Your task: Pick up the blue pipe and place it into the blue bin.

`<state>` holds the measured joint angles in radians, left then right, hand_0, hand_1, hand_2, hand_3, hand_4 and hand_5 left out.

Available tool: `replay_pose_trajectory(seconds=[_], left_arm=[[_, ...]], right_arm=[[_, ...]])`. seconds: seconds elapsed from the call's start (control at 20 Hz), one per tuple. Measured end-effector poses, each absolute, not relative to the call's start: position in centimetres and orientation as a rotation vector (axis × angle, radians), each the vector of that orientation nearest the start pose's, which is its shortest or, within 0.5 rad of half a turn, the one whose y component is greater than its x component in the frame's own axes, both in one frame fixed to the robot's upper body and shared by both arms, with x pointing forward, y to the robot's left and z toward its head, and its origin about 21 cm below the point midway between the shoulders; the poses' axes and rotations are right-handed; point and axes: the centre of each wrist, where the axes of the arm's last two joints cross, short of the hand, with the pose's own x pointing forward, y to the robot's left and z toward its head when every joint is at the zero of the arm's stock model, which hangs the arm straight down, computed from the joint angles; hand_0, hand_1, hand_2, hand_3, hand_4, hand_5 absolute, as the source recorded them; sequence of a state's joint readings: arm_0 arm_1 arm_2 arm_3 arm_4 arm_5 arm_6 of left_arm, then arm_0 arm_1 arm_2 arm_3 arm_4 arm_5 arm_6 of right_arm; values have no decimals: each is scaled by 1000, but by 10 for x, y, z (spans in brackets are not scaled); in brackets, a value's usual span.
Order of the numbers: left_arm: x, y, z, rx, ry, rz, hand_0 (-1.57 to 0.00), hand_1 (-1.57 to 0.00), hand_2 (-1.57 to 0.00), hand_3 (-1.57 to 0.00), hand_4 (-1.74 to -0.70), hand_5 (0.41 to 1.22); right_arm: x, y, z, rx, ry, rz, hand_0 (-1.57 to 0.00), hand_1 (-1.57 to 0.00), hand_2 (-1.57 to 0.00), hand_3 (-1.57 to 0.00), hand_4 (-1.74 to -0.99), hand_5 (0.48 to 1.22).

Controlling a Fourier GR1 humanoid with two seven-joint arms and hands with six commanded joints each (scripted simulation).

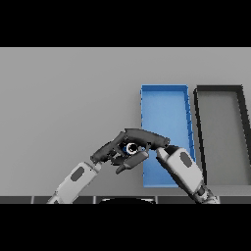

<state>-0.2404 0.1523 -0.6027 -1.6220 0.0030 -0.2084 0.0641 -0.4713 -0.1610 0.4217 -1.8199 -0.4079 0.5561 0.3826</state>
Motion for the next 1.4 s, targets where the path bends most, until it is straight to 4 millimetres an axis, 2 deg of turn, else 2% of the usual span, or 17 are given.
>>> replay_pose_trajectory(seconds=[0.15, 0.3, 0.4, 0.45, 0.5, 0.6, 0.65, 0.7, 0.75, 0.9, 1.0, 1.2, 1.4], left_arm=[[245, 100, 43, -588, -1617, -827, -1404, -1390, -1310, -1364, -1697, 1221], [245, 101, 45, -596, -1604, -816, -1486, -1478, -1390, -1465, -1719, 1221], [245, 104, 47, -594, -1621, -796, -1516, -1512, -1388, -1503, -1727, 1221], [245, 105, 49, -599, -1613, -797, -1435, -1354, -1221, -1333, -1648, 1221], [245, 105, 47, -590, -1647, -809, -1157, -1083, -977, -1066, -1535, 1221], [249, 109, 46, -526, -1656, -922, -740, -693, -625, -682, -1307, 1221], [251, 111, 48, -517, -1660, -978, -592, -554, -500, -546, -1216, 1221], [252, 113, 48, -498, -1640, -1025, -473, -443, -399, -436, -1143, 1187], [252, 114, 47, -486, -1640, -1047, -378, -354, -319, -349, -1088, 1113], [253, 113, 43, -460, -1638, -1044, -193, -181, -163, -178, -968, 849], [253, 112, 43, -435, -1620, -1040, -123, -115, -104, -114, -915, 735], [251, 115, 44, -449, -1630, -1032, -50, -47, -42, -46, -887, 617], [254, 117, 43, -444, -1578, -998, -20, -19, -17, -18, -897, 569]], right_arm=[[267, -101, 156, 908, -1620, 1108, -1428, -1425, -1431, -1370, -1441, 1019], [266, -104, 161, 837, -1681, 1185, -1498, -1496, -1500, -1468, -1465, 1118], [265, -101, 160, 878, -1680, 1159, -1524, -1523, -1525, -1505, -1475, 1155], [264, -103, 160, 894, -1695, 1130, -1533, -1533, -1534, -1518, -1480, 1168], [263, -102, 160, 894, -1691, 1110, -1541, -1540, -1542, -1529, -1483, 1179], [264, -105, 157, 894, -1655, 1088, -1552, -1551, -1552, -1544, -1488, 1194], [265, -105, 160, 879, -1644, 1099, -1556, -1555, -1556, -1549, -1490, 1199], [265, -102, 159, 864, -1632, 1110, -1559, -1558, -1559, -1554, -1491, 1204], [265, -102, 158, 873, -1628, 1119, -1561, -1561, -1561, -1557, -1492, 1207], [263, -103, 159, 902, -1651, 1111, -1566, -1566, -1566, -1564, -1495, 1214], [262, -102, 158, 900, -1656, 1115, -1568, -1568, -1568, -1566, -1496, 1216], [263, -97, 158, 873, -1666, 1133, -1570, -1570, -1570, -1569, -1491, 1219], [264, -102, 159, 914, -1663, 1101, -1570, -1570, -1570, -1570, -1488, 1220]])
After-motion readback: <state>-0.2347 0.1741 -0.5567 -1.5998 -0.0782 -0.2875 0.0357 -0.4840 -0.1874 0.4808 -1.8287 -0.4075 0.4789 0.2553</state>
